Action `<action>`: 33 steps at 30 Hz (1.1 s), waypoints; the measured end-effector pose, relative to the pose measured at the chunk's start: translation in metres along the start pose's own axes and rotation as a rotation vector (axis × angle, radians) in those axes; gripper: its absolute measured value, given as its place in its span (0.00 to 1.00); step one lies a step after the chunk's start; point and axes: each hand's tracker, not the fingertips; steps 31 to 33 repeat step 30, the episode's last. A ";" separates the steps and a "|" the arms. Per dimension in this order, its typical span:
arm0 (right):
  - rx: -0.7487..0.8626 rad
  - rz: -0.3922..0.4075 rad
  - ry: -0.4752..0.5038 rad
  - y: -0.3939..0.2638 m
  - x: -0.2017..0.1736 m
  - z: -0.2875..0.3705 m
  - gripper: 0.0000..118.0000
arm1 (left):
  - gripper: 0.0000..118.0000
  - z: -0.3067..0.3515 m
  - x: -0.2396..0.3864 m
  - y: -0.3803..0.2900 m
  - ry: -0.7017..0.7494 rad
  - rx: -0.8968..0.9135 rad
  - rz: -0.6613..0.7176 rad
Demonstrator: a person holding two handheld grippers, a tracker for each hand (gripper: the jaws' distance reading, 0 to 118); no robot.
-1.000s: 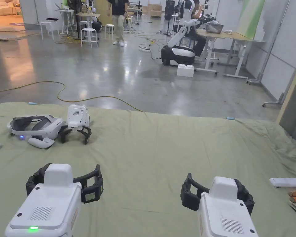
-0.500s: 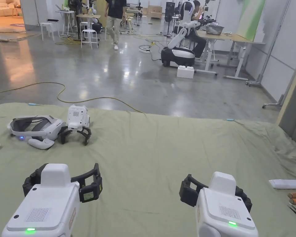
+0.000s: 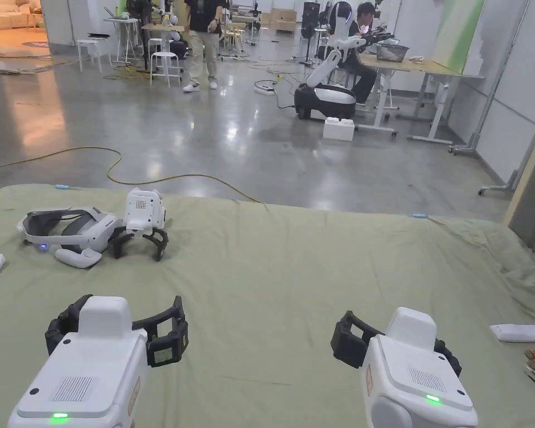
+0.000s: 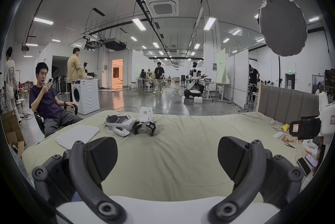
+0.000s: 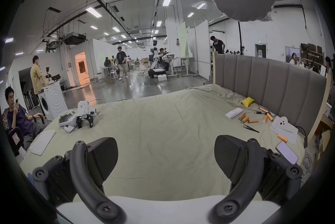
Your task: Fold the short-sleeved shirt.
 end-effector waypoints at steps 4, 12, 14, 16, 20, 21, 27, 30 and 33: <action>0.013 -0.035 0.039 -0.001 0.007 -0.001 0.92 | 0.95 -0.002 -0.001 -0.003 0.021 0.026 -0.021; 0.063 0.062 0.018 -0.009 0.001 -0.002 0.92 | 0.95 -0.004 -0.004 -0.010 0.013 0.056 -0.046; 0.068 0.060 0.018 -0.010 0.001 -0.003 0.92 | 0.95 -0.005 -0.004 -0.009 0.016 0.046 -0.043; 0.083 0.052 0.032 -0.010 0.002 -0.003 0.92 | 0.95 -0.006 -0.005 -0.008 0.013 0.035 -0.032; 0.146 0.063 0.056 -0.012 0.002 -0.003 0.92 | 0.95 -0.007 -0.006 -0.008 0.007 0.025 -0.030; 0.147 0.063 0.052 -0.012 0.002 -0.003 0.92 | 0.95 -0.007 -0.005 -0.008 0.008 0.023 -0.035; 0.148 0.057 0.067 -0.010 0.001 -0.004 0.92 | 0.95 -0.007 -0.005 -0.008 0.013 0.027 -0.054; 0.161 0.059 0.074 -0.010 0.002 -0.004 0.92 | 0.95 -0.007 -0.006 -0.008 0.014 0.028 -0.052; 0.161 0.059 0.074 -0.010 0.002 -0.004 0.92 | 0.95 -0.007 -0.006 -0.008 0.014 0.028 -0.052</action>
